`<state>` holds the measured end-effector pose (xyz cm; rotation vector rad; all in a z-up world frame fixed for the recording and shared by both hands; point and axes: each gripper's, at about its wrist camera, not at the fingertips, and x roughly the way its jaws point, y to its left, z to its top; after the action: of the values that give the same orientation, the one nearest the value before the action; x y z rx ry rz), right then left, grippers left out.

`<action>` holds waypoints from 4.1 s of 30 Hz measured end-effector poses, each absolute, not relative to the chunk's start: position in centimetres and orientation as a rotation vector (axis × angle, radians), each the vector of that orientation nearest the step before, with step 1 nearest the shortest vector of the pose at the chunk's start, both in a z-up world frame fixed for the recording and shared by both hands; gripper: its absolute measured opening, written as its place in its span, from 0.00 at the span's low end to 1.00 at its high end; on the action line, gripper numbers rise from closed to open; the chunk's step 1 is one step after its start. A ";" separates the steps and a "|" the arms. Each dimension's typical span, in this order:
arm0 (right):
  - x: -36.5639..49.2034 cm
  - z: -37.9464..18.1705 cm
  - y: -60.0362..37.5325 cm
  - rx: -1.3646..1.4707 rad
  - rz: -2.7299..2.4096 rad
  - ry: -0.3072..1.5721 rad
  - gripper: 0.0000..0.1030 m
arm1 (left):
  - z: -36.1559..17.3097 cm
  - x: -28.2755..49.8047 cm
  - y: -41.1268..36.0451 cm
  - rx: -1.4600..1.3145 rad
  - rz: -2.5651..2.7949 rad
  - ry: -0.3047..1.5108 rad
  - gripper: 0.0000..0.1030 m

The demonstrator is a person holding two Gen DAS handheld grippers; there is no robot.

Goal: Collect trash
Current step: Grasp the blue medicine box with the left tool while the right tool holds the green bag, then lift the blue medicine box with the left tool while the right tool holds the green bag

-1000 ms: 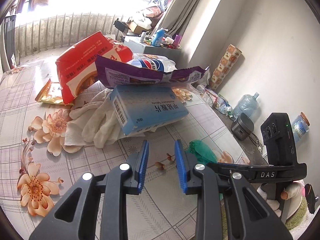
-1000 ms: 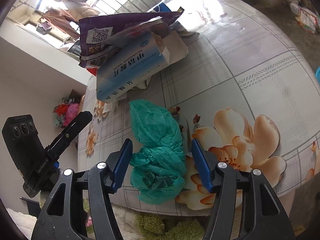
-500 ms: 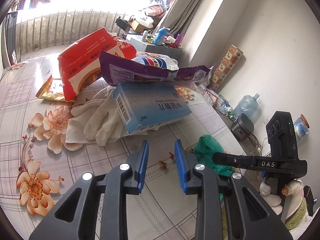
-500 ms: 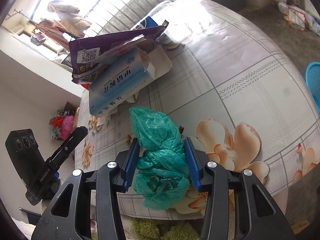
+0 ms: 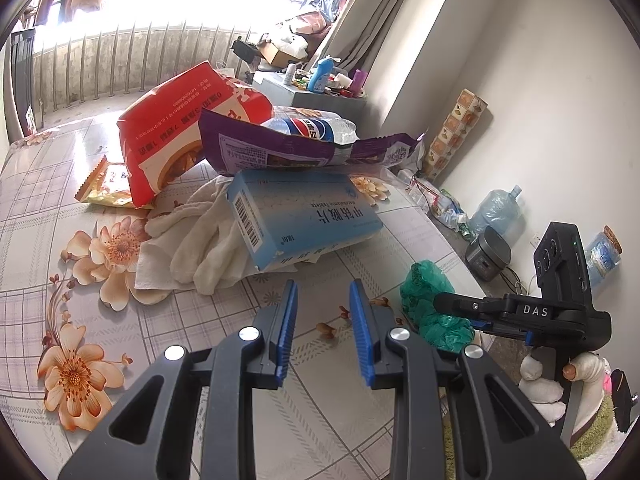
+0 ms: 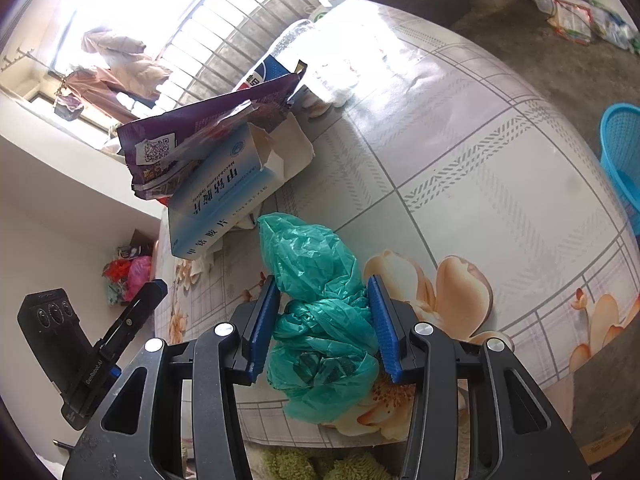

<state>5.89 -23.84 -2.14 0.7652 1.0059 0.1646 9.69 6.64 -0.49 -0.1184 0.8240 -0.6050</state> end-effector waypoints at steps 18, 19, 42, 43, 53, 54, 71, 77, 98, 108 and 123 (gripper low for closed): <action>6.1 -1.6 -24.8 0.763 0.145 0.980 0.41 | 1.3 13.0 10.8 -0.185 -0.431 0.730 0.25; 6.3 -1.4 -25.0 0.762 0.140 0.975 0.41 | 1.3 13.6 10.9 -0.192 -0.421 0.730 0.25; 12.9 -1.1 -25.3 0.725 0.185 0.960 0.41 | -2.2 20.5 7.2 -0.156 -0.536 0.905 0.25; 12.8 -1.2 -25.4 0.729 0.187 0.964 0.41 | -2.3 20.1 6.9 -0.151 -0.551 0.920 0.25; 9.3 -1.6 -25.9 0.794 0.218 0.995 0.41 | -3.1 13.2 3.7 -0.142 -0.749 1.041 0.25; 8.9 -1.7 -25.8 0.805 0.225 1.001 0.41 | -3.3 12.7 3.3 -0.131 -0.760 1.051 0.25; 2.0 -2.2 -24.6 0.865 0.256 1.056 0.41 | -3.9 8.8 2.7 -0.149 -0.800 1.133 0.33; 1.9 -1.3 -25.7 0.828 0.209 1.021 0.41 | -3.7 9.5 2.0 -0.157 -0.754 1.133 0.62; 1.2 -0.4 -26.9 0.608 0.062 0.960 0.44 | -5.5 10.6 -4.3 0.044 -0.647 1.141 0.77; 1.4 -0.7 -27.1 0.647 0.084 0.975 0.52 | -6.5 10.9 -4.4 0.042 -0.639 1.157 0.77; 1.5 -1.3 -27.2 0.686 0.109 0.989 0.46 | -6.3 10.7 -3.8 0.021 -0.639 1.158 0.76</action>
<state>1.54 -27.20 -1.34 0.6856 0.9894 0.1091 10.66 -3.79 -6.26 0.0210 1.1580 -0.6393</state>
